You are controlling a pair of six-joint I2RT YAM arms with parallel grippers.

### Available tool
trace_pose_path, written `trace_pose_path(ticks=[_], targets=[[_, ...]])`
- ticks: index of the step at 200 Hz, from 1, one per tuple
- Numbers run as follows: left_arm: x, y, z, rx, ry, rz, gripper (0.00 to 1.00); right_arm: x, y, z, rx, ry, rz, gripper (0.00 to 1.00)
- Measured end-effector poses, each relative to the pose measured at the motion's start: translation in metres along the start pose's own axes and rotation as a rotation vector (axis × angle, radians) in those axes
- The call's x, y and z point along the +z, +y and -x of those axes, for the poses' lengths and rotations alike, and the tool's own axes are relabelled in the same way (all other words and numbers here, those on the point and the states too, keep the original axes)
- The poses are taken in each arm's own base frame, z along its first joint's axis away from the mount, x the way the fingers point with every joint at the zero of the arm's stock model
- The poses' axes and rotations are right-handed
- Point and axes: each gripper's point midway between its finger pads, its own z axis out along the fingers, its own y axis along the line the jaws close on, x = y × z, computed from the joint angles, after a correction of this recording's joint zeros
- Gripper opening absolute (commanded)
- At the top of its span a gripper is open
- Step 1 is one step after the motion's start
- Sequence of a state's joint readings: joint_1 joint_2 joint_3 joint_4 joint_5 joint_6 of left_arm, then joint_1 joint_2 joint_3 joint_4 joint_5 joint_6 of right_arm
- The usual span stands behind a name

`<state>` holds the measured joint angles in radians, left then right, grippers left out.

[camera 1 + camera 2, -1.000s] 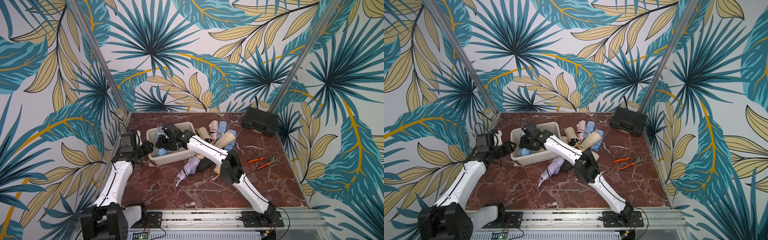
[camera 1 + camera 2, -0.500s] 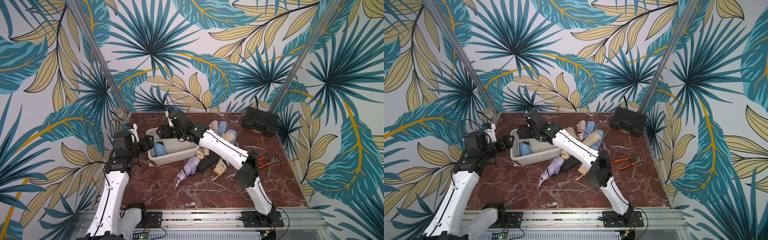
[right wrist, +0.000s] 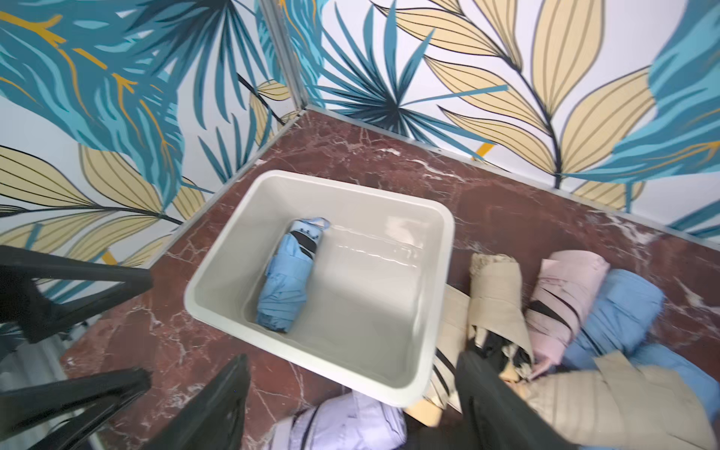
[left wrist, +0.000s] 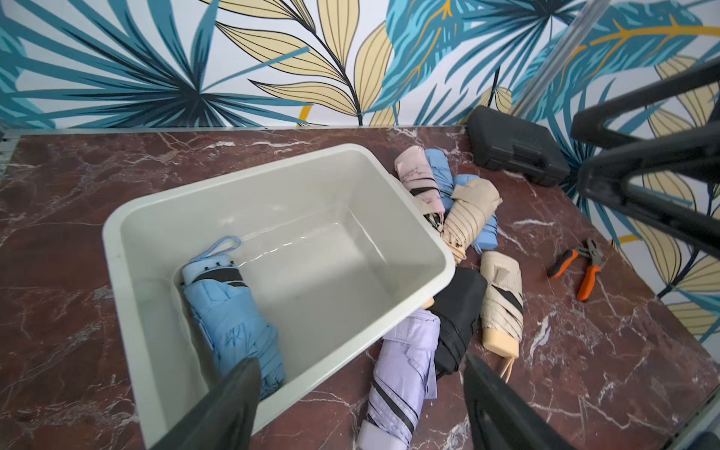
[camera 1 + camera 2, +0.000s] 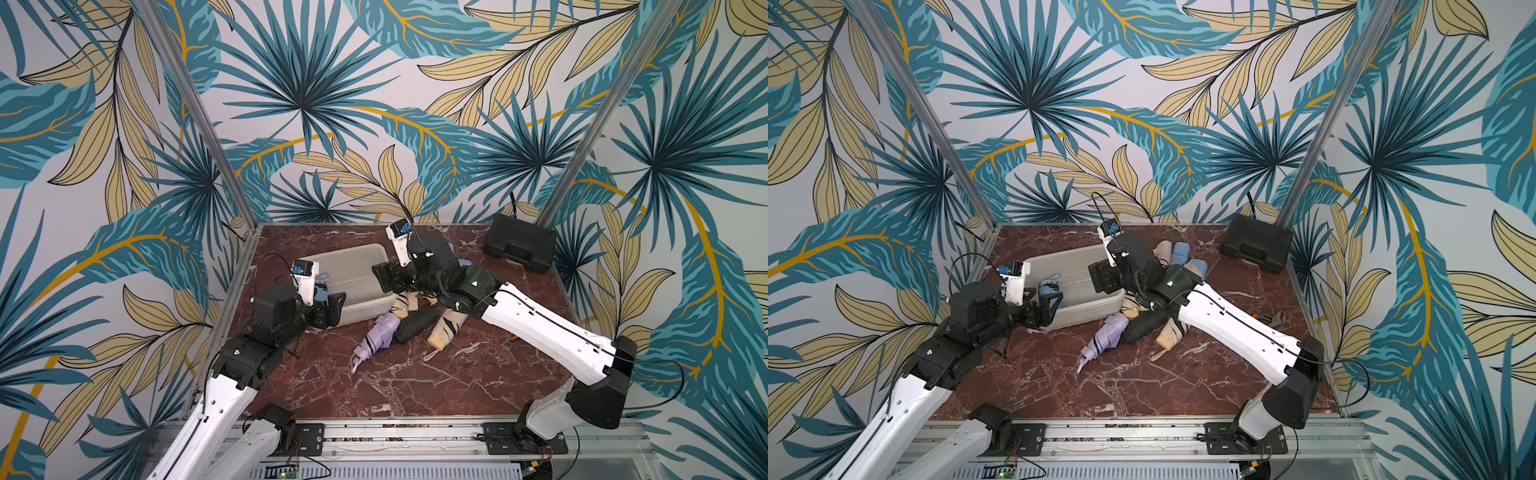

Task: Put the umbrella into the storage box
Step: Pick up the umbrella from the center of the board.

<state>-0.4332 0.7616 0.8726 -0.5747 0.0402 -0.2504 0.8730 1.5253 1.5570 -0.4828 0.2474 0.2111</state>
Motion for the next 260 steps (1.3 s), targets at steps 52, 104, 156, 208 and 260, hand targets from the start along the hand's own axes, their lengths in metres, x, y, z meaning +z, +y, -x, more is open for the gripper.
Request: trace_pose_path(ticks=[52, 104, 156, 208, 260], targets=[[0.016, -0.039, -0.052, 0.198, 0.101, 0.018, 0.87, -0.03, -0.044, -0.027, 0.024, -0.005, -0.104, 0.85], [0.048, -0.053, -0.109, 0.439, 0.214, 0.152, 0.89, -0.066, -0.087, -0.045, 0.132, -0.05, -0.199, 0.94], [0.086, -0.052, -0.152, 0.653, 0.362, 0.302, 0.89, -0.077, -0.105, -0.057, 0.183, -0.054, -0.256, 0.95], [0.109, -0.061, -0.168, 0.669, 0.42, 0.338, 0.88, -0.078, -0.108, -0.06, 0.202, -0.048, -0.265, 0.96], [0.11, -0.051, -0.184, 0.622, 0.462, 0.391, 0.82, -0.079, -0.111, -0.061, 0.205, -0.048, -0.276, 0.96]])
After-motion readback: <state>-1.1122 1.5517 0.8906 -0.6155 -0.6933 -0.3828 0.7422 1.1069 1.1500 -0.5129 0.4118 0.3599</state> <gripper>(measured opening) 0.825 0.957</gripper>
